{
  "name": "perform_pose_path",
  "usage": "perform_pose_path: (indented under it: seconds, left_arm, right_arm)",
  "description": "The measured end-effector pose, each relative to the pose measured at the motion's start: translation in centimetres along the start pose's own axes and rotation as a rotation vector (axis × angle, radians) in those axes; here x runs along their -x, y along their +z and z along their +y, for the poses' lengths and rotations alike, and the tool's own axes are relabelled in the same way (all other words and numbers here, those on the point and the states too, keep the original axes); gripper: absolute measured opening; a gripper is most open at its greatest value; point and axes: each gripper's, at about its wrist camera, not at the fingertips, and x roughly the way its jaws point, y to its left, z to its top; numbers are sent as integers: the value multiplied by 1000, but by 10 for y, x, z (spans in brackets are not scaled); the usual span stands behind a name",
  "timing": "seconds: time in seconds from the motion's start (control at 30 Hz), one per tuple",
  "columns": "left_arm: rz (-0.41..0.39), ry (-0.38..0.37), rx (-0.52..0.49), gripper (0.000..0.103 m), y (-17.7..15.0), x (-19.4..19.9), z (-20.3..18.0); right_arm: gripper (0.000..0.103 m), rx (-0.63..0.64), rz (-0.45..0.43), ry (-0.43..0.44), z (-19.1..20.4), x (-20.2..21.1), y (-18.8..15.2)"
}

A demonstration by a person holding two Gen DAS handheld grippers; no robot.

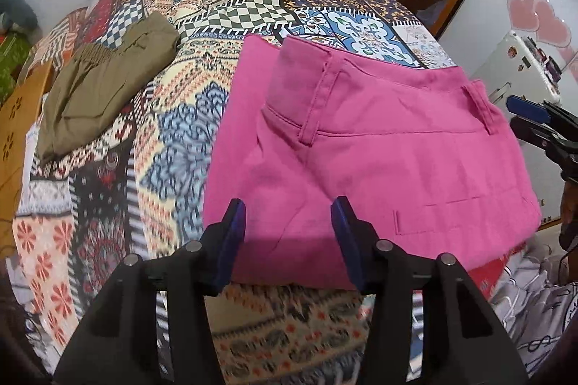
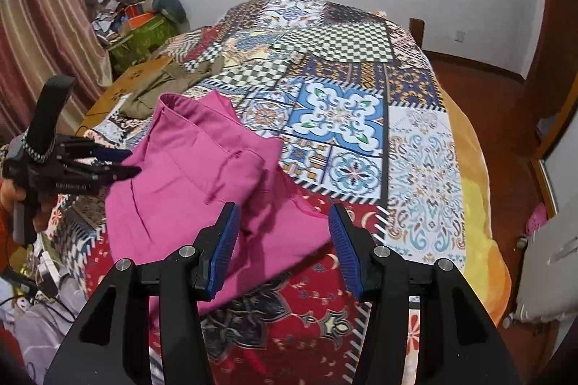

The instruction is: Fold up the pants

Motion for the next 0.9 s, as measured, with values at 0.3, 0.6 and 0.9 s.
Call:
perform_pose_path:
  seconds: [0.3, 0.6, 0.9]
  left_arm:
    - [-29, -38, 58, 50, -29, 22, -5]
    - [-37, -48, 87, 49, -39, 31, -10]
    - [-122, -44, 62, 49, -14, 56, 3]
  right_arm:
    - [47, 35, -6, 67, 21, -2, 7]
    - [47, 53, 38, 68, 31, -40, 12]
    - [47, 34, 82, 103, 26, -57, 11]
